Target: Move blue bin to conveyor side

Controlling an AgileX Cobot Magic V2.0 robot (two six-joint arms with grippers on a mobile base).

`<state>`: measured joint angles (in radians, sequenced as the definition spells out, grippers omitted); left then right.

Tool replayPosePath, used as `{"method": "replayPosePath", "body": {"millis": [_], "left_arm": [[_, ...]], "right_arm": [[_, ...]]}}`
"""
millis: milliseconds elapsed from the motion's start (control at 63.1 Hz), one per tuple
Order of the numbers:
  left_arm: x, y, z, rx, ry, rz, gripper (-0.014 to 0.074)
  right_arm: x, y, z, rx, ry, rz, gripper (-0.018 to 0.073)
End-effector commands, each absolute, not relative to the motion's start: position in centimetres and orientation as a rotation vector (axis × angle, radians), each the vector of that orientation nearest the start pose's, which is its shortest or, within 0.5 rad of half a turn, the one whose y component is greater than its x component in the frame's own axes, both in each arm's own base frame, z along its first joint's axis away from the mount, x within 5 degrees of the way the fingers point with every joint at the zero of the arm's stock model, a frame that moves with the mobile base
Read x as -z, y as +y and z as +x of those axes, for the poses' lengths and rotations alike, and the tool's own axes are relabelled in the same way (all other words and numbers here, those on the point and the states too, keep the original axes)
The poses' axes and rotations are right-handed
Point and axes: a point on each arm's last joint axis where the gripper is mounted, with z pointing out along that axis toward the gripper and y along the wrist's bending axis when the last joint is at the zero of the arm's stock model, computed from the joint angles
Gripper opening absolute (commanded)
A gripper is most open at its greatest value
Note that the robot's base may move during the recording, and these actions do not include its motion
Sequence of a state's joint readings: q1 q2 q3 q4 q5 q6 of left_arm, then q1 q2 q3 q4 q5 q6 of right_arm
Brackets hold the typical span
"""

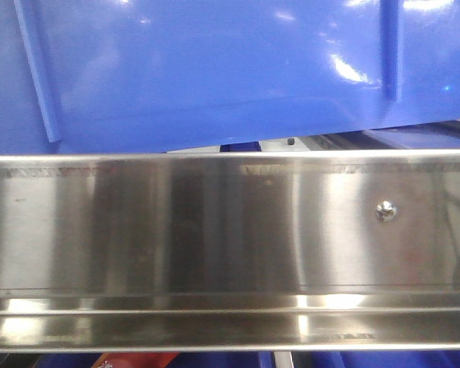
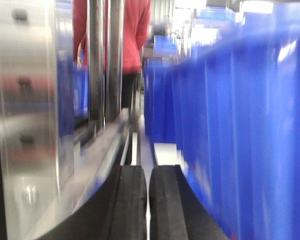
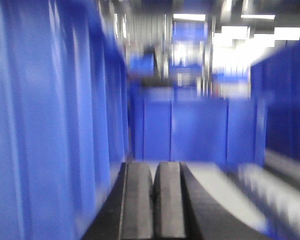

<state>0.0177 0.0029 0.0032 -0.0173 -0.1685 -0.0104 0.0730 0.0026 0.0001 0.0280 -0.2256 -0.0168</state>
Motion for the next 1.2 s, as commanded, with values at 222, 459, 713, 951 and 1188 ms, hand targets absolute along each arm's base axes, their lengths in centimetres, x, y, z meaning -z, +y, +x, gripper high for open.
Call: {"method": "replayPosePath", "body": {"millis": [222, 459, 713, 951, 1188], "left_arm": [[-28.6, 0.1, 3.7, 0.005, 1.132, -0.026, 0.0013], [-34.7, 0.0, 2.9, 0.008, 1.298, -0.024, 0.0013], [-39.8, 0.0, 5.8, 0.015, 1.610, -0.027, 0.0013], [-43.4, 0.1, 9.6, 0.016, 1.779, -0.028, 0.0013], [-44.2, 0.1, 11.5, 0.015, 1.718, -0.028, 0.0013]], "right_arm": [[-29.8, 0.1, 3.0, -0.068, 0.998, -0.022, -0.0088], [-37.2, 0.1, 1.0, -0.074, 1.179, -0.040, -0.0088], [-43.5, 0.5, 4.0, -0.073, 1.623, -0.070, -0.0088], [-47.5, 0.9, 9.0, -0.070, 1.920, -0.089, -0.0088], [-48.2, 1.3, 12.5, -0.096, 1.931, -0.087, -0.0088]]}}
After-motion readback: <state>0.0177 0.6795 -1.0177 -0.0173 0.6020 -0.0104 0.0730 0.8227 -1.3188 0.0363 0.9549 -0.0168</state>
